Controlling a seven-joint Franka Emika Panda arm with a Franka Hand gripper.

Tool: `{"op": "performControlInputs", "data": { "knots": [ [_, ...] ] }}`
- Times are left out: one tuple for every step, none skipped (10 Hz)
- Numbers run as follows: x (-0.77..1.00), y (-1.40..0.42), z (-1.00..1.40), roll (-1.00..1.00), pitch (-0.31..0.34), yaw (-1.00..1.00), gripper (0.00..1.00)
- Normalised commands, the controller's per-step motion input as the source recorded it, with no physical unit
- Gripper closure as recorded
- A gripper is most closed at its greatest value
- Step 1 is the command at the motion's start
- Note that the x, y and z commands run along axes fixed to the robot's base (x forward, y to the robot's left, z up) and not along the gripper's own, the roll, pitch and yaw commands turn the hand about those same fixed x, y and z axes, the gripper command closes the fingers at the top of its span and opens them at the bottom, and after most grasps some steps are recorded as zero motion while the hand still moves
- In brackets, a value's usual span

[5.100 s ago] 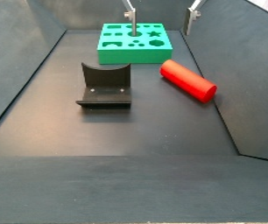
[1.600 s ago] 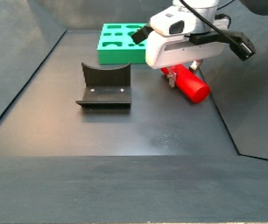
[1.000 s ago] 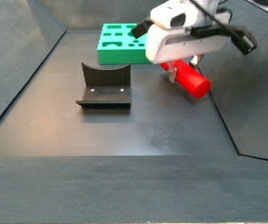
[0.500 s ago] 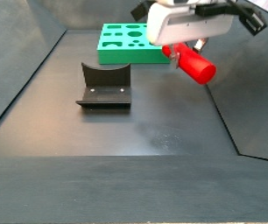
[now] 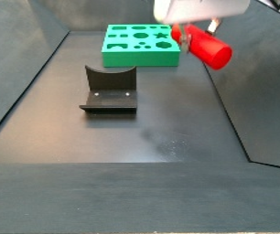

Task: Pick up the round object. Move up. Place the round object on the fixture. Regrasp the round object. Move to above the board. Insert the round object.
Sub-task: Place the round object on the fixture.

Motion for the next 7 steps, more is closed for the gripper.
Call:
{"op": "performControlInputs", "data": {
  "knots": [
    [-0.02, 0.02, 0.96, 0.04, 0.028, -0.01, 1.00],
    [-0.01, 0.02, 0.75, 0.04, 0.038, -0.01, 1.00],
    [-0.01, 0.02, 0.60, 0.05, 0.047, -0.01, 1.00],
    [0.00, 0.02, 0.49, 0.05, 0.056, -0.01, 1.00],
    [0.01, 0.02, 0.28, 0.05, 0.072, -0.01, 1.00],
    [1.00, 0.47, -0.09, -0.21, -0.193, -1.00, 1.00],
    [1.00, 0.46, -0.14, -0.24, -0.194, -1.00, 1.00]
  ]
}}
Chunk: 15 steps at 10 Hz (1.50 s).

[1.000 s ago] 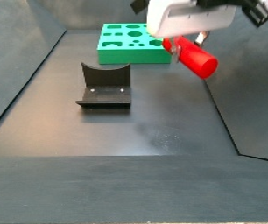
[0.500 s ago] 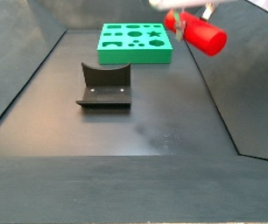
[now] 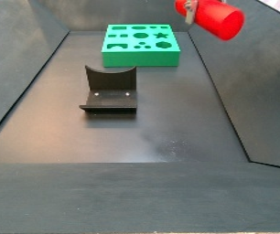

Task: Pick up the round object. Move up. Place the round object on the fixture. Regrasp the round object. Move to above the board. Insert the round object.
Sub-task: Place the round object on the fixture.

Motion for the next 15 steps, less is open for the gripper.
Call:
{"op": "performControlInputs", "data": {
  "knots": [
    [1.00, 0.43, -0.13, -0.27, -0.203, -1.00, 1.00],
    [1.00, 0.37, -0.11, -0.33, -0.199, -0.97, 1.00],
    [1.00, 0.36, -0.11, -0.31, -0.170, -0.82, 1.00],
    [1.00, 0.33, -0.11, -0.26, -0.139, -0.50, 1.00],
    [1.00, 0.29, -0.10, -0.20, -0.101, -0.24, 1.00],
    [1.00, 0.26, -0.10, -0.16, -0.081, -0.13, 1.00],
    [1.00, 0.25, -0.10, -0.14, -0.072, -0.09, 1.00],
    [1.00, 0.22, -0.10, -0.16, -0.058, -0.05, 1.00],
    [1.00, 0.20, -0.09, -0.17, -0.053, -0.05, 1.00],
    [1.00, 0.18, -0.09, -0.20, -0.043, -0.05, 1.00],
    [1.00, 0.17, -0.09, -0.22, -0.034, -0.05, 1.00],
    [1.00, 0.15, -0.09, -0.23, -0.025, -0.05, 1.00],
    [1.00, 0.14, -0.08, -0.24, -0.020, -0.06, 1.00],
    [1.00, -0.33, 0.18, -1.00, 0.036, -0.04, 1.00],
    [1.00, -0.35, 0.20, -1.00, 0.051, -0.04, 1.00]
  ]
}}
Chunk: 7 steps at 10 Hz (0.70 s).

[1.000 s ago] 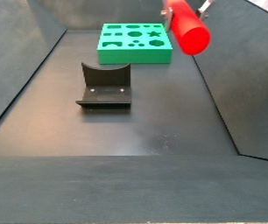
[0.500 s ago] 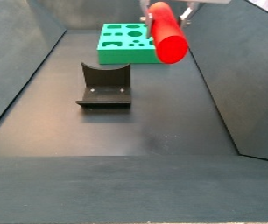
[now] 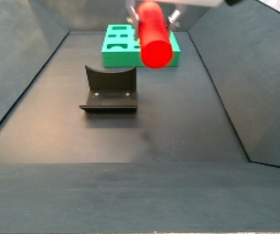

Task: Pick up the round object. Move up. Place the round object on the fixture. Regrasp the round object. Move to above the board. Insert the round object.
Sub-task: Place the round object on the fixture.

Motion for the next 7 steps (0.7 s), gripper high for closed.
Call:
{"op": "performControlInputs", "data": {
  "knots": [
    [1.00, -0.26, 0.17, -1.00, 0.067, -0.04, 1.00],
    [1.00, -0.21, 0.13, -1.00, 0.071, -0.05, 1.00],
    [1.00, -0.15, 0.07, -1.00, 0.074, -0.06, 1.00],
    [1.00, -0.10, 0.05, -1.00, 0.081, -0.07, 1.00],
    [1.00, -0.04, 0.03, -1.00, 0.091, -0.08, 1.00],
    [0.99, -0.02, 0.02, -1.00, 0.094, -0.08, 1.00],
    [0.89, 0.01, 0.00, -1.00, 0.096, -0.10, 1.00]
  ]
}}
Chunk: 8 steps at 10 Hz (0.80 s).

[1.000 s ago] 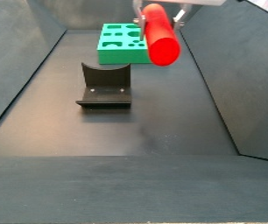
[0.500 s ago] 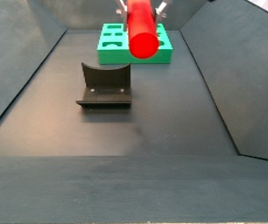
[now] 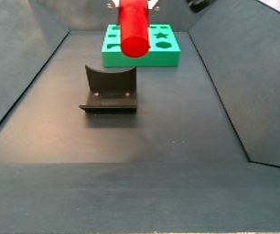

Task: Pick up the round object. Move up. Place the round object on the fixture. Regrasp the round object. Move to above the board. Insert the round object.
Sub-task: Place the round object on the fixture.

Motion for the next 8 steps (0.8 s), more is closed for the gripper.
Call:
{"op": "performControlInputs", "data": {
  "knots": [
    [0.82, 0.03, -0.01, -1.00, 0.097, -0.12, 1.00],
    [0.72, 0.04, -0.02, -0.86, 0.086, -0.13, 1.00],
    [0.65, 0.04, -0.02, -0.70, 0.073, -0.12, 1.00],
    [0.55, 0.04, -0.02, -0.49, 0.056, -0.12, 1.00],
    [0.51, 0.05, -0.02, -0.38, 0.049, -0.11, 1.00],
    [0.40, 0.03, -0.01, -0.22, 0.038, -0.10, 1.00],
    [0.31, 0.03, -0.01, -0.18, 0.028, -0.09, 1.00],
    [0.23, 0.04, -0.02, -0.17, 0.028, -0.08, 1.00]
  ]
}}
